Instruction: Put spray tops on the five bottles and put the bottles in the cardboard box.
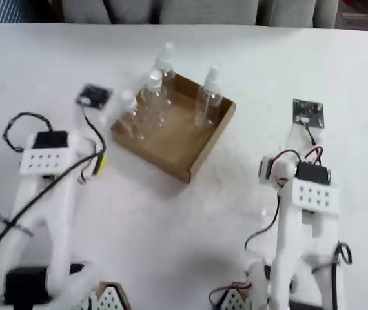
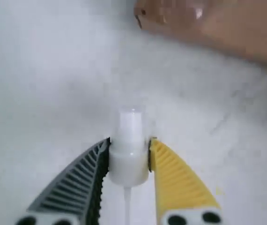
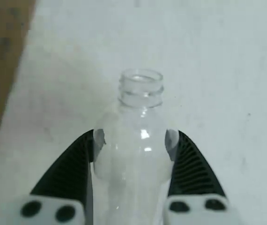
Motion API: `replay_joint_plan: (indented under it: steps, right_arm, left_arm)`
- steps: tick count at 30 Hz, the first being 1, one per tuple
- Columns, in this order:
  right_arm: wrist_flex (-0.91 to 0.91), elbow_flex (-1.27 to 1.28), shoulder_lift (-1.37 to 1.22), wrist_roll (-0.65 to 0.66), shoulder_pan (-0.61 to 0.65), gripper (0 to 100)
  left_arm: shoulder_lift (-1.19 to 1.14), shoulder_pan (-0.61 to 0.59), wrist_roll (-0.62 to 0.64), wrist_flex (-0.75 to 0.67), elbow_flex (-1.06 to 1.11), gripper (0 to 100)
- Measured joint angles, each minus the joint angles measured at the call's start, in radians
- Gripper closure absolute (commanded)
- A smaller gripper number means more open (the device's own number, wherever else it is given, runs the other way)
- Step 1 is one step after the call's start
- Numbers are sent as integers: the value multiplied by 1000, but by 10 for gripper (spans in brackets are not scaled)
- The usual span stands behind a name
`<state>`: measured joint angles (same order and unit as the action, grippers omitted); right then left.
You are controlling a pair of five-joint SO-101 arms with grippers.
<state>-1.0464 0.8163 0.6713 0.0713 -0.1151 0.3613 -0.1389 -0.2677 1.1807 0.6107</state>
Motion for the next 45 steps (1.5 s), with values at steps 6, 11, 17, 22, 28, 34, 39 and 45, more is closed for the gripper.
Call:
replay_joint_plan:
  steps: [6, 11, 17, 22, 28, 34, 39, 45]
  right_arm:
    - [44, -8, 296, 0, 137, 981]
    - [132, -8, 427, 0, 330, 981]
    - [146, -3, 483, 0, 493, 981]
    - [209, 109, 569, 0, 612, 981]
    - [422, 359, 787, 0, 684, 982]
    - [605, 595, 1045, 0, 736, 982]
    - [634, 684, 1115, 0, 790, 982]
    - [634, 733, 1120, 0, 798, 982]
  left_arm:
    - [273, 26, 176, 6, -98, 980]
    - [474, 26, 331, -44, -123, 980]
    - [657, 26, 393, -193, -124, 980]
    - [755, 26, 396, -330, -124, 980]
    - [795, 80, 400, -522, -126, 980]
    - [793, 250, 404, -629, -126, 980]
    - [795, 394, 404, -723, -126, 980]
    - [628, 514, 411, -703, -282, 980]
